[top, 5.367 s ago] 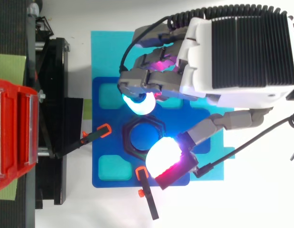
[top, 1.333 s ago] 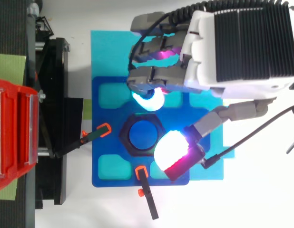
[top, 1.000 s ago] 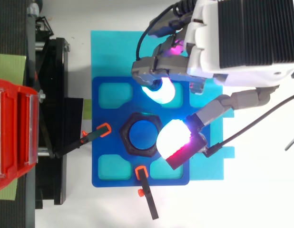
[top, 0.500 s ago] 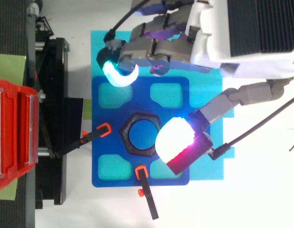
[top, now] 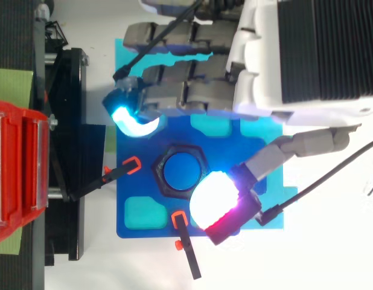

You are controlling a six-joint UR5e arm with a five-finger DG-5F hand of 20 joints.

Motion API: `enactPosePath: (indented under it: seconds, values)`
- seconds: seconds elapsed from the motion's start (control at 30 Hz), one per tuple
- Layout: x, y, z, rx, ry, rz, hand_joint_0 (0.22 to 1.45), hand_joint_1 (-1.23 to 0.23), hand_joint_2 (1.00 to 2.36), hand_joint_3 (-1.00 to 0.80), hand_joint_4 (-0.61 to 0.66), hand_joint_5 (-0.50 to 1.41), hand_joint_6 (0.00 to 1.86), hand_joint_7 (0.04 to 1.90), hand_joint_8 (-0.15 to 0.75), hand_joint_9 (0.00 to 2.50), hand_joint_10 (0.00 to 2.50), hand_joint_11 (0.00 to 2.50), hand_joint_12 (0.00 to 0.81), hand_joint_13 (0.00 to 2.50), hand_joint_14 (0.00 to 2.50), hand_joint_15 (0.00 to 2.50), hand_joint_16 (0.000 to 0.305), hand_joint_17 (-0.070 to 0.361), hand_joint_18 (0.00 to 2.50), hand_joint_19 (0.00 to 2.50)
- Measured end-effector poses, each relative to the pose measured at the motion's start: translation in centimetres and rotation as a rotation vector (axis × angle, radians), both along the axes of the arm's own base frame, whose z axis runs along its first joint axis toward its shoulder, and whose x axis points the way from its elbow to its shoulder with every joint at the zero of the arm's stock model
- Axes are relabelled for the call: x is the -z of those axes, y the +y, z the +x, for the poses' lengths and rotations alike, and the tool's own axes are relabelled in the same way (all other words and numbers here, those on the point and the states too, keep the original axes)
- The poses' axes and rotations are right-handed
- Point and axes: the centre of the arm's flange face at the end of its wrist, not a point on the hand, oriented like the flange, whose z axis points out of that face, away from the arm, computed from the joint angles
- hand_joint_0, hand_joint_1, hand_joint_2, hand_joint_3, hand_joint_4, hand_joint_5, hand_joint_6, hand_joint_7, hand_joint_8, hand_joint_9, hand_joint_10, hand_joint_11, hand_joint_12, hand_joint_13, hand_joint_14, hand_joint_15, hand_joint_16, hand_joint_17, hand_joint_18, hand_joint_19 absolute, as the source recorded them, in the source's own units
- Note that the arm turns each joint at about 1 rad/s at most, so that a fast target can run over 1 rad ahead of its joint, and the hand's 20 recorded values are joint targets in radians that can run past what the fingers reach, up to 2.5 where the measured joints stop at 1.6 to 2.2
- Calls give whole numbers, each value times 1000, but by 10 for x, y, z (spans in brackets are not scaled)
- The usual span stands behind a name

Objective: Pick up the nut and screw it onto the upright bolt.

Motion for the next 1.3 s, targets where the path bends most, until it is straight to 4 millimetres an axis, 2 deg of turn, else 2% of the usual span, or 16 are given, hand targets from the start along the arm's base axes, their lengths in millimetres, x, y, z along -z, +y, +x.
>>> enactPosePath:
  seconds: [0.17, 0.57, 0.97, 1.3]
  values:
    - [7, 6, 0, -6, 1, 0, 432, -207, 1000, -500, 96, -141, 502, 657, 243, 439, 0, 0, 399, 12, 0, 0, 60, 136, 0, 0]
    - [17, 12, -3, -14, 21, 0, 434, -203, 1000, -500, 142, -91, 503, 777, 251, 480, 0, 0, 397, 25, 0, 0, 60, 136, 0, 0]
    - [19, 10, -4, -13, 23, -1, 450, -240, 1000, -500, 179, -35, 504, 947, 263, 648, 0, 0, 385, 161, 0, 0, 57, 129, 0, 0]
    - [19, 4, -4, -8, 25, 0, 471, -270, 1000, -500, 143, 42, 505, 1208, 264, 966, 0, 0, 361, 400, 0, 0, 51, 115, 24, 0]
